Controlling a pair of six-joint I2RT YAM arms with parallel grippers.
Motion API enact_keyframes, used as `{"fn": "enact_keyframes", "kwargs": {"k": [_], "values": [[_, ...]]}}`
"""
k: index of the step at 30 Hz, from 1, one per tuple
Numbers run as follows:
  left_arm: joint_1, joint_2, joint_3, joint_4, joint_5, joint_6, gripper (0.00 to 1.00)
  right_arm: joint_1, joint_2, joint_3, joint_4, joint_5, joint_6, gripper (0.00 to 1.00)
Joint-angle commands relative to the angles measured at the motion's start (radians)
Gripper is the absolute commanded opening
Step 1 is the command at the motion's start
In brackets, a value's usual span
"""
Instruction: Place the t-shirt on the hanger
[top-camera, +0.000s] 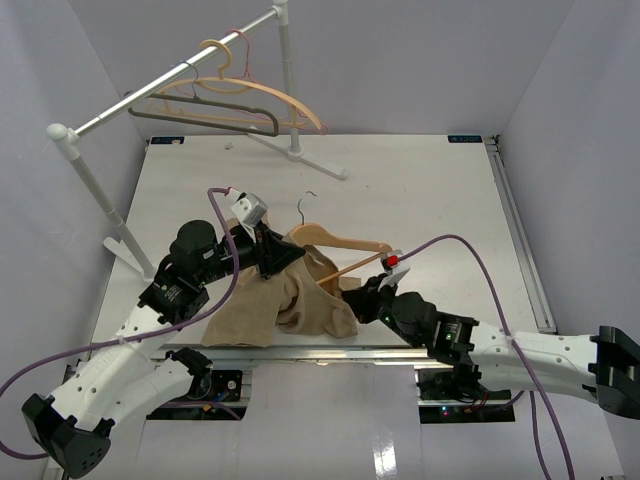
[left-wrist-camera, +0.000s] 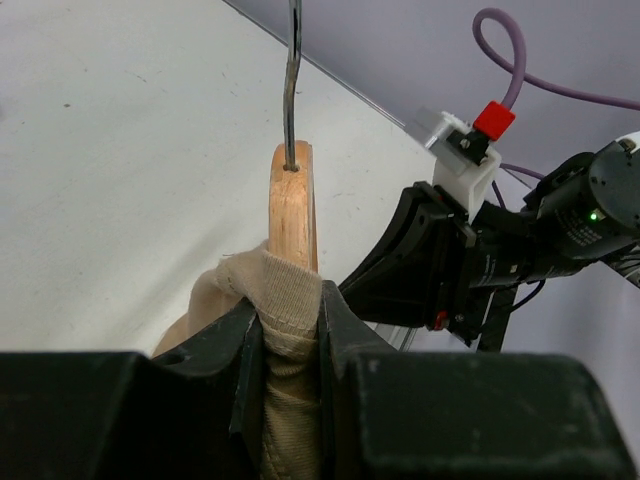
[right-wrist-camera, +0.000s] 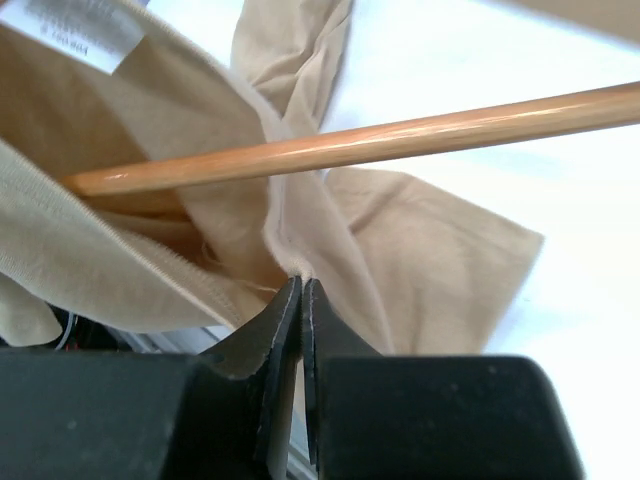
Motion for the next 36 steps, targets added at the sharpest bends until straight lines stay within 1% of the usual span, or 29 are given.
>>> {"fn": "enact_keyframes", "kwargs": {"k": [1, 5, 9, 12, 17, 21, 27, 30, 32, 36], "values": [[-0.002, -0.045, 0.049, 0.000, 0.038, 0.025, 0.00, 0.005, -0.097, -0.023, -0.062, 0.127, -0.020, 0.08], [-0.002, -0.051, 0.053, -0.012, 0.079, 0.047, 0.00, 0.001, -0.119, 0.010, -0.134, 0.176, -0.040, 0.08], [-0.002, -0.067, 0.072, -0.051, 0.094, 0.073, 0.00, -0.013, -0.165, 0.009, -0.194, 0.241, -0.036, 0.08], [-0.002, -0.083, 0.087, -0.077, 0.134, 0.108, 0.00, -0.063, -0.202, -0.017, -0.215, 0.276, -0.043, 0.08], [-0.002, -0.073, 0.130, -0.155, 0.193, 0.172, 0.00, -0.141, -0.262, 0.008, -0.250, 0.262, -0.075, 0.08], [-0.002, -0.093, 0.122, -0.169, 0.221, 0.211, 0.00, -0.206, -0.289, 0.033, -0.290, 0.224, -0.082, 0.08], [-0.002, -0.101, 0.109, -0.201, 0.246, 0.265, 0.00, -0.280, -0.320, 0.007, -0.291, 0.195, -0.082, 0.08], [-0.002, -0.087, 0.111, -0.225, 0.243, 0.281, 0.00, -0.321, -0.341, 0.014, -0.293, 0.172, -0.098, 0.08], [-0.002, -0.081, 0.116, -0.233, 0.238, 0.315, 0.00, -0.343, -0.351, 0.023, -0.328, 0.159, -0.102, 0.08], [-0.002, -0.080, 0.125, -0.248, 0.211, 0.327, 0.00, -0.391, -0.358, 0.032, -0.350, 0.133, -0.105, 0.08]]}}
